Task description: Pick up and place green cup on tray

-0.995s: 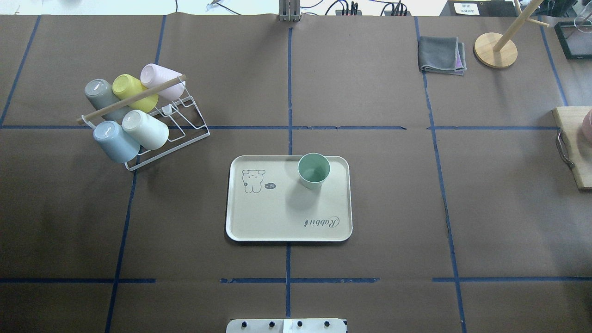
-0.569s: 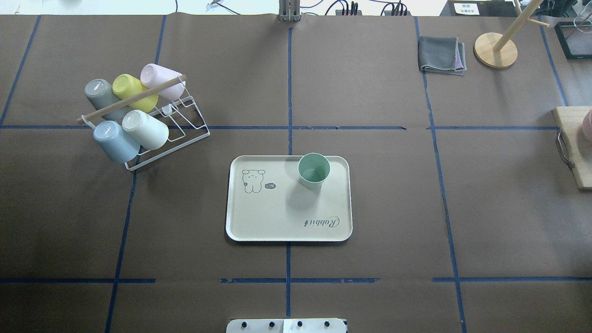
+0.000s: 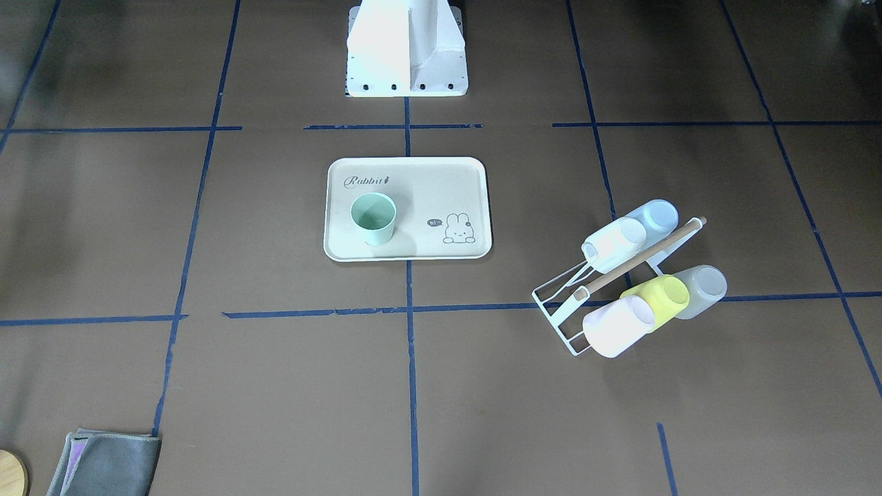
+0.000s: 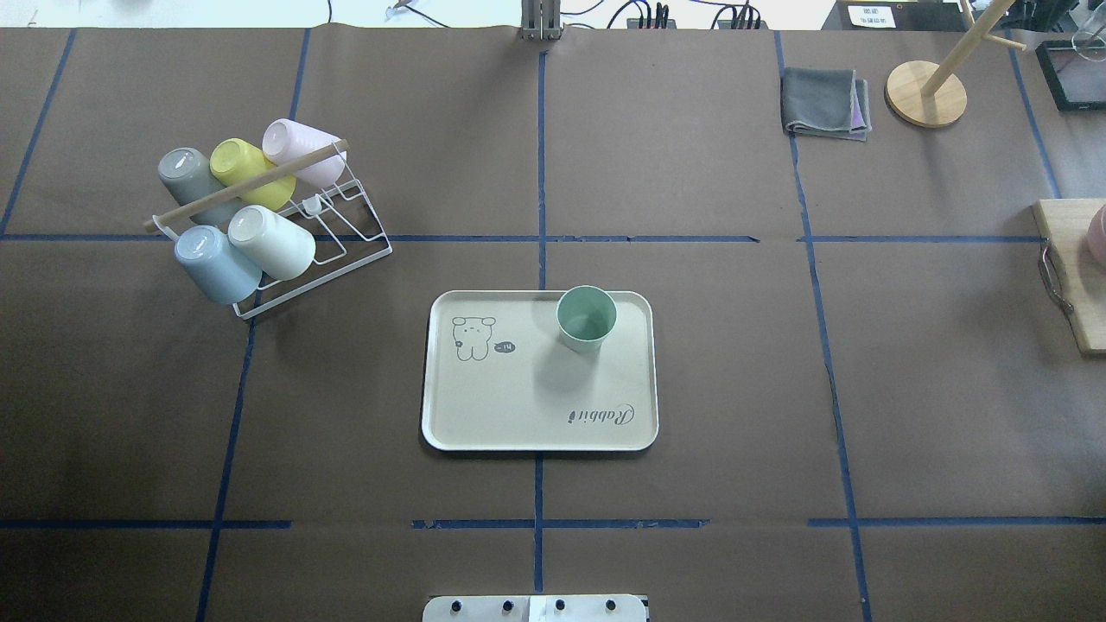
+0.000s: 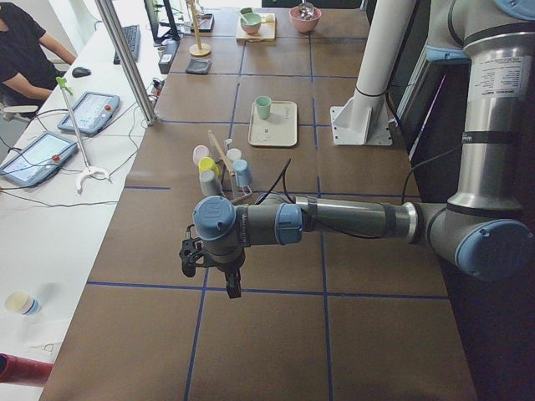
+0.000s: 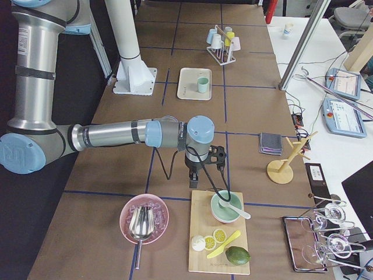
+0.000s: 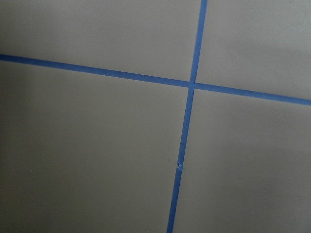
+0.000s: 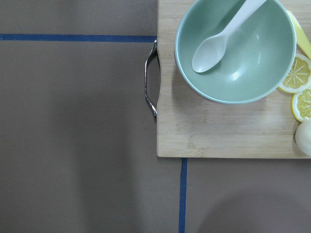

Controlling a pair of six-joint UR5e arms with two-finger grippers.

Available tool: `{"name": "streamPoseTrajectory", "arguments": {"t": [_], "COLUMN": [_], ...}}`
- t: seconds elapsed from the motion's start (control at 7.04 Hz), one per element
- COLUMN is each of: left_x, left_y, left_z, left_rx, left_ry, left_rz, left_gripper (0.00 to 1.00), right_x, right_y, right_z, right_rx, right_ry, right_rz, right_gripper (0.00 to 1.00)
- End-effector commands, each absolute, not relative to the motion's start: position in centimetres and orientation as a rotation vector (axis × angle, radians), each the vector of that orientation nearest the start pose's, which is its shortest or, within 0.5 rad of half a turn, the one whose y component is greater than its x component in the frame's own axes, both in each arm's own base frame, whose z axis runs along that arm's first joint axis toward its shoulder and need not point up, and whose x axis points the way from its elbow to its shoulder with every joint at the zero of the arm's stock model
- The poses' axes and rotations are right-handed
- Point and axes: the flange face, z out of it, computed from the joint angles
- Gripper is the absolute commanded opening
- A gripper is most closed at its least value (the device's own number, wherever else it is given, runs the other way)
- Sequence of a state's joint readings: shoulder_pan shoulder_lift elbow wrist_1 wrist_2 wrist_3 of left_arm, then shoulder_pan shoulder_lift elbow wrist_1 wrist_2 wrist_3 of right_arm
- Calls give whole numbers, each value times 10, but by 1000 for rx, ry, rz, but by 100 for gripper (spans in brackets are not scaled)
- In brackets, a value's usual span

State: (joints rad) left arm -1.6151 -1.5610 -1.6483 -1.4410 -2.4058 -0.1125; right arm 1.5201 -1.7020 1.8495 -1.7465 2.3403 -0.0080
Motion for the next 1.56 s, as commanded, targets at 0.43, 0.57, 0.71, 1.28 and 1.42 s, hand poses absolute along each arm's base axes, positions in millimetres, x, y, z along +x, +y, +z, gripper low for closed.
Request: {"name": "streamPoseTrajectory", "arguments": {"t": [0.43, 0.57, 0.71, 1.28, 1.42], "left_x": [-71, -71, -71, -70, -70], "left_y": [-437, -427, -428, -421, -420], "left_z": [647, 647, 641, 636, 644], "left_rx": [-13, -8, 6, 10, -14], "left_ry": [823, 823, 827, 821, 820], "left_rz": [-5, 13, 23, 24, 16], "left_gripper": [100, 100, 100, 100, 100], "right_x": [45, 45, 45, 47, 47], "right_y": [-469, -474, -477, -474, -474], "right_z": [615, 615, 617, 621, 621], "right_rx": [-49, -45, -48, -46, -39], "right_ry": [-769, -767, -766, -782, -777], "right_rz": [-70, -72, -71, -80, -85], "right_gripper": [100, 100, 100, 100, 100]}}
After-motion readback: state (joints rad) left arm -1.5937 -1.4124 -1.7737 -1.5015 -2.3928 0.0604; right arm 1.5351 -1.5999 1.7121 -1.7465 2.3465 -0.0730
